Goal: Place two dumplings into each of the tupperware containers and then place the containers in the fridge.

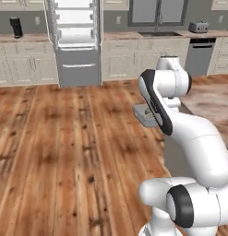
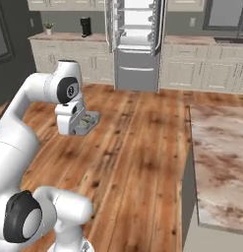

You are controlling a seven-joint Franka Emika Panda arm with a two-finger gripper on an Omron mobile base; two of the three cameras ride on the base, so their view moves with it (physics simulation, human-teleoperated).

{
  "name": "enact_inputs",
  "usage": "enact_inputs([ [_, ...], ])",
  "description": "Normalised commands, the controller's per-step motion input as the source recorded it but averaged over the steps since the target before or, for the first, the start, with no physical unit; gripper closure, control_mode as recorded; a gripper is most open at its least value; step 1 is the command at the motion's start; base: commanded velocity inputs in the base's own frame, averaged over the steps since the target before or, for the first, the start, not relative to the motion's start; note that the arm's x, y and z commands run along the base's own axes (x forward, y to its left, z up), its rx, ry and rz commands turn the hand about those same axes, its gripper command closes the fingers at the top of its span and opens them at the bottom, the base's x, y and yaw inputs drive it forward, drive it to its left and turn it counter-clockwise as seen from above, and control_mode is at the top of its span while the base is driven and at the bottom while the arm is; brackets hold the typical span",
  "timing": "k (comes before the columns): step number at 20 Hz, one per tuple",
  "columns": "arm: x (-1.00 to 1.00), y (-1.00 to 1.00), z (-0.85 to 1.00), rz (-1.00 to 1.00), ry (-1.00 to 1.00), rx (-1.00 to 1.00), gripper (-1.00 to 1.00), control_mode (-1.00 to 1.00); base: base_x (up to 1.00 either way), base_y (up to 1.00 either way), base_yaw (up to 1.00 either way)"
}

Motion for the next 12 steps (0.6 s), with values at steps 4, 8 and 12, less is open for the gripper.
enact_inputs([
  [4,0.0,0.0,0.0,0.0,0.0,0.0,1.0,1.0,1.0,0.93,-0.32],
  [8,0.0,0.0,0.0,0.0,0.0,0.0,1.0,1.0,1.0,0.52,-0.2],
  [12,0.0,0.0,0.0,0.0,0.0,0.0,1.0,1.0,1.0,0.02,0.0],
])
